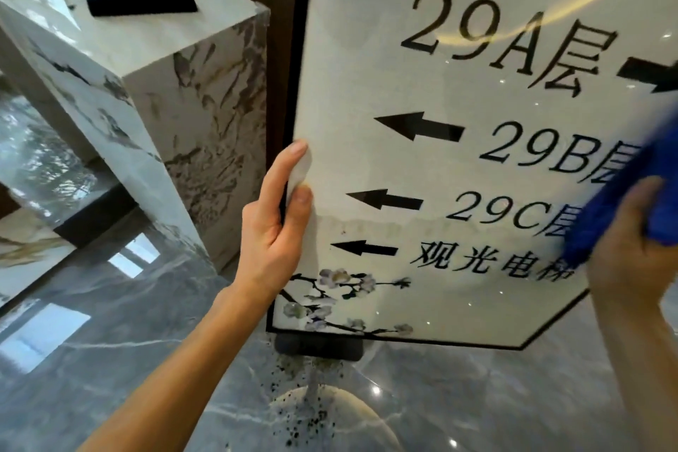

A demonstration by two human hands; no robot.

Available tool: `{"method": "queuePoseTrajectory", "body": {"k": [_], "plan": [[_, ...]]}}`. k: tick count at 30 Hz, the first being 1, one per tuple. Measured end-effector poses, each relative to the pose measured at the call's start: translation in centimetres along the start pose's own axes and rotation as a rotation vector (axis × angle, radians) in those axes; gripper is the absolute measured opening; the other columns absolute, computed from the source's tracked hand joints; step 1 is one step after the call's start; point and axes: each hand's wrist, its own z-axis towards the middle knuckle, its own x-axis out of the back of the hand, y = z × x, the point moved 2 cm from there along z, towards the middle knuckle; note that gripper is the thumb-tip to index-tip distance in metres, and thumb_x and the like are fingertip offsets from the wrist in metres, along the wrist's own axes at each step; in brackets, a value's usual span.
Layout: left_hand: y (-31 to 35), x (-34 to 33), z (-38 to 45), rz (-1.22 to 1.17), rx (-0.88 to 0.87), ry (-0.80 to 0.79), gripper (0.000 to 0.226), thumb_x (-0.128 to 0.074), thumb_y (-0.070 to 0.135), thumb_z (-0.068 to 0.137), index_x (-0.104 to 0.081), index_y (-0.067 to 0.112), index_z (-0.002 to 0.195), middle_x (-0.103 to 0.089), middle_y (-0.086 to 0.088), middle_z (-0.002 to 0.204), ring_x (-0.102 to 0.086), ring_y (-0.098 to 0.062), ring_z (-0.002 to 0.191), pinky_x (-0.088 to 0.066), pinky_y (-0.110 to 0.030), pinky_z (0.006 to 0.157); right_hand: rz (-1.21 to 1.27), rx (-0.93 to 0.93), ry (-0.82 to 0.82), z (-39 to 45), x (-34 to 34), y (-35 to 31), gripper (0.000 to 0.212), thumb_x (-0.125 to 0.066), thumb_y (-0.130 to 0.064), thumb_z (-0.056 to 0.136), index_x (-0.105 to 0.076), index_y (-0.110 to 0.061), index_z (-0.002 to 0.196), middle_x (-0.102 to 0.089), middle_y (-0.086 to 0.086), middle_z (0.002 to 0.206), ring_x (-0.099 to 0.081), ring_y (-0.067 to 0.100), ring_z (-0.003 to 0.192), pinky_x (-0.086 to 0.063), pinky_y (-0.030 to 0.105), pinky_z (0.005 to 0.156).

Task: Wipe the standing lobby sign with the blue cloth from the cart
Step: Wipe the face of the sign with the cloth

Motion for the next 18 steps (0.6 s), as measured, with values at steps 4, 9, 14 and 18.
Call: {"method": "queuePoseTrajectory", "body": {"k": [4,9,14,18], "plan": [[0.7,-0.2,0.4,0.068,-0.055,0.037,0.037,-0.035,0.038,0.107,-0.033,0.028,0.143,-0.059,0.026,0.118,-0.043,-0.031,0.064,-0.043,-0.033,0.058,0.078,0.065,0.06,-1.7,-3.5,-2.9,0.076,-0.037,-0.067,0.099,-0.046,-0.007,0.145,-0.047,0.019,0.151,-0.043,0.038,0.141,-0.033,0.057,0.116],[0.6,0.1,0.2,0.059,-0.037,0.043,0.036,-0.036,0.036,0.107,-0.03,0.034,0.143,-0.053,0.043,0.117,-0.045,-0.026,0.061,-0.045,-0.024,0.062,-0.191,0.389,0.081,-9.1,-8.9,-10.4,0.054,-0.036,-0.043,0.103,-0.031,-0.019,0.151,-0.029,0.012,0.161,-0.023,0.041,0.149,-0.005,0.057,0.125],[0.0,0.2,0.1,0.047,0.006,0.032,0.04,-0.038,0.022,0.104,-0.031,0.036,0.141,-0.05,0.045,0.121,-0.051,-0.011,0.069,-0.051,-0.024,0.068,-0.378,0.921,-0.288,-19.6,-11.6,-9.0,0.061,-0.036,-0.044,0.105,-0.016,-0.024,0.16,-0.009,-0.01,0.169,0.002,0.025,0.157,0.007,0.055,0.123],[-0.2,0.1,0.2,0.018,-0.015,0.016,0.04,-0.038,0.016,0.105,-0.033,0.034,0.14,-0.049,0.047,0.113,-0.04,-0.005,0.073,-0.041,-0.001,0.076,-0.494,1.218,-0.419,-21.5,-11.5,-5.6,0.069,-0.051,-0.038,0.099,-0.02,-0.026,0.159,-0.008,-0.01,0.169,-0.006,0.022,0.157,0.005,0.051,0.125]]}}
